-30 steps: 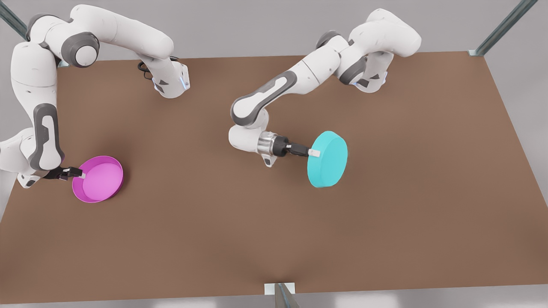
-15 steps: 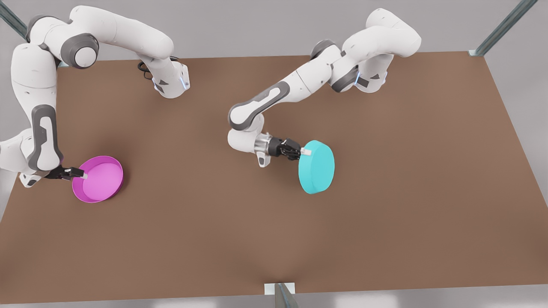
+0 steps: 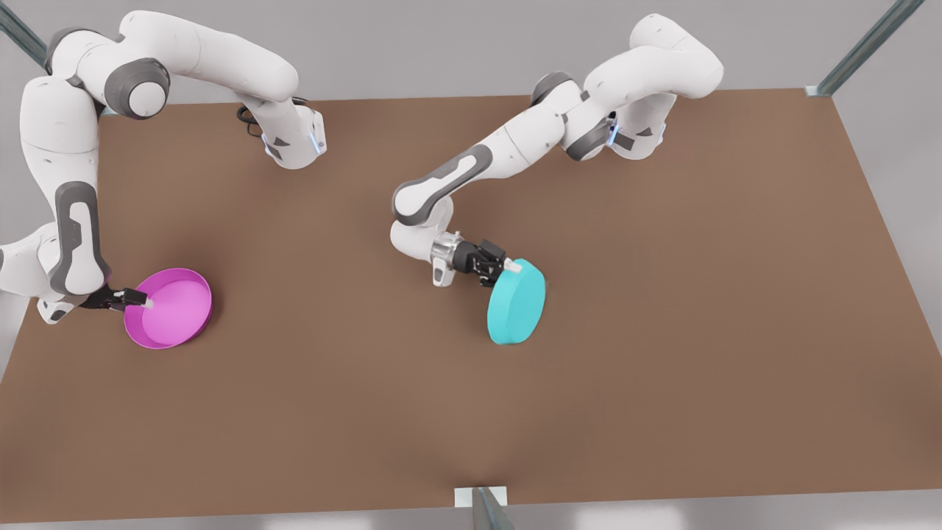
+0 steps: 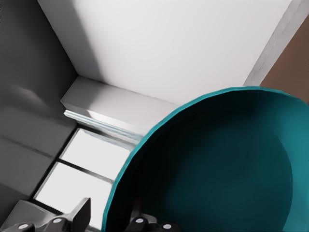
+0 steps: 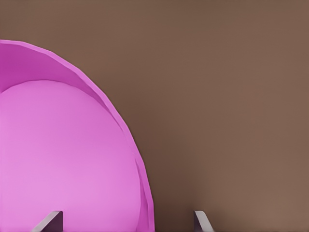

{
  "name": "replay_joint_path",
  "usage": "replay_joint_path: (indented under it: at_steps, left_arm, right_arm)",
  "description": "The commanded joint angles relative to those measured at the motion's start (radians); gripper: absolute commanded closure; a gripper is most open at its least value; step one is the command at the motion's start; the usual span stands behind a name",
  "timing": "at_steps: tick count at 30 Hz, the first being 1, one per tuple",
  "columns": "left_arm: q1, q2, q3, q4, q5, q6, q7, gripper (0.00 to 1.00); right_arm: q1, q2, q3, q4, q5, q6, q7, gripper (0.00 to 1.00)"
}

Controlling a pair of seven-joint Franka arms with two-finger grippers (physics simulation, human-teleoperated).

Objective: Flip the blue plate over with the left arm, and stack the pink plate on top of the blue plate with the right arm

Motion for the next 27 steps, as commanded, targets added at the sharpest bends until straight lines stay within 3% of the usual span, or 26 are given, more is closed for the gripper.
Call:
replay_joint_path:
  at_steps: [1, 4, 12, 17, 20, 25, 27]
  left_arm:
    - [-0.004, 0.005, 0.001, 0.004, -0.001, 0.007, -0.237, 0.0]
    - [-0.025, 0.021, -0.006, 0.011, -0.002, 0.004, -0.258, 0.0]
    - [0.005, 0.019, -0.312, 0.071, -0.027, 0.135, -0.482, 0.0]
    - [0.019, -0.033, -0.314, 0.146, -0.236, 0.315, -0.742, 0.0]
    - [0.08, -0.162, -0.314, 0.151, -0.441, 0.45, -0.897, 0.0]
    - [0.136, -0.176, -0.331, 0.15, -0.475, 0.579, -1.064, 0.0]
    - [0.136, -0.228, -0.479, 0.151, -0.477, 0.634, -1.315, 0.0]
  right_arm:
    - [-0.001, -0.001, 0.0, 0.0, 0.002, -0.002, -0.016, 0.0]
    - [-0.002, -0.003, 0.0, 0.0, 0.002, -0.011, -0.019, 0.0]
    - [0.001, -0.001, 0.0, 0.002, 0.013, -0.009, -0.02, 0.0]
    - [-0.001, -0.003, 0.0, 0.0, 0.013, -0.012, -0.022, 0.0]
    - [-0.001, -0.003, 0.0, 0.002, 0.013, -0.023, -0.024, 0.0]
    - [0.004, -0.001, 0.0, 0.005, 0.016, -0.022, -0.024, 0.0]
    - [0.004, -0.001, 0.0, 0.005, 0.016, -0.022, -0.024, 0.0]
